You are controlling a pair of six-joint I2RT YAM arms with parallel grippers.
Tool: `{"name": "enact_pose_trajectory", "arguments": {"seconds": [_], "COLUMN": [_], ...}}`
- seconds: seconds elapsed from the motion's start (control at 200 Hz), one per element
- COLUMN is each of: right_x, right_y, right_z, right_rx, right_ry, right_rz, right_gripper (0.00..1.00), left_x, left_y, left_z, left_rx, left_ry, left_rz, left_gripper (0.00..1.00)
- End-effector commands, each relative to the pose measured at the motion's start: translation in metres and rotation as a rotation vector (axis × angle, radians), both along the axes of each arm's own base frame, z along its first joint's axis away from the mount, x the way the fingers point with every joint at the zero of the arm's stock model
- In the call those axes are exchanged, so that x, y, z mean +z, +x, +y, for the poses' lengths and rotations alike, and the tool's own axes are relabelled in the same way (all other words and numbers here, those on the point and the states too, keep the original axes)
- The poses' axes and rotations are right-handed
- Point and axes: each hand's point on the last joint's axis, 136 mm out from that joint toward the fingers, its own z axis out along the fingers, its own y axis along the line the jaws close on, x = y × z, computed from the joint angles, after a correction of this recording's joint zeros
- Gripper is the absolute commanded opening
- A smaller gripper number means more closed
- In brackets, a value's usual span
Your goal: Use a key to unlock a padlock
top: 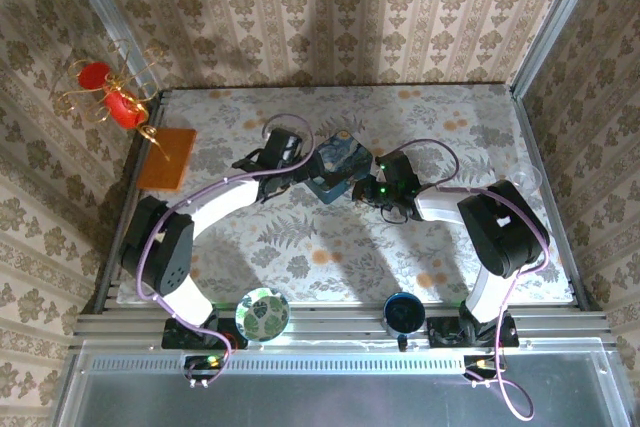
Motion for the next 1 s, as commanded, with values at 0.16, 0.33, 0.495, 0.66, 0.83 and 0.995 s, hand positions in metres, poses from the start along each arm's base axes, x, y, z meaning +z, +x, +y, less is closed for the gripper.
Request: {"name": "enact_pose_trajectory", "arguments": {"seconds": [0.16, 0.33, 0.495, 0.66, 0.83, 0.995], "right_x": [0.004, 0.007, 0.008, 0.006, 0.005, 0.005], "right_y": [-0.005, -0.008, -0.012, -0.016, -0.016, -0.014], "right_z": [-0.001, -0.001, -0.003, -0.005, -0.006, -0.006], "right_rx": [-0.015, -0.018, -0.029, -0.044, -0.051, -0.063], "right_ry": [0.013, 0.018, 0.020, 0.037, 0.038, 0.050], "right_rz": [-0.014, -0.020, -0.023, -0.020, -0.019, -0.025], "right_gripper": [0.00, 0.00, 0.00, 0.00, 0.00, 0.00], "left_x": [-0.035, -0.048, -0.059, -0.065, -0.071, -0.074], "left_y": [-0.010, -0.006, -0.002, 0.002, 0.008, 0.009], "left_z": [-0.023, -0.021, -0.012, -0.004, 0.005, 0.009], "left_rx": [-0.010, -0.001, 0.021, 0.028, 0.035, 0.036], "left_ry": [-0.004, 0.015, 0.021, 0.040, 0.055, 0.072], "left_rz": [0.110, 0.135, 0.157, 0.166, 0.175, 0.182], "left_gripper": [0.92, 0.75, 0.60, 0.51, 0.42, 0.37]}}
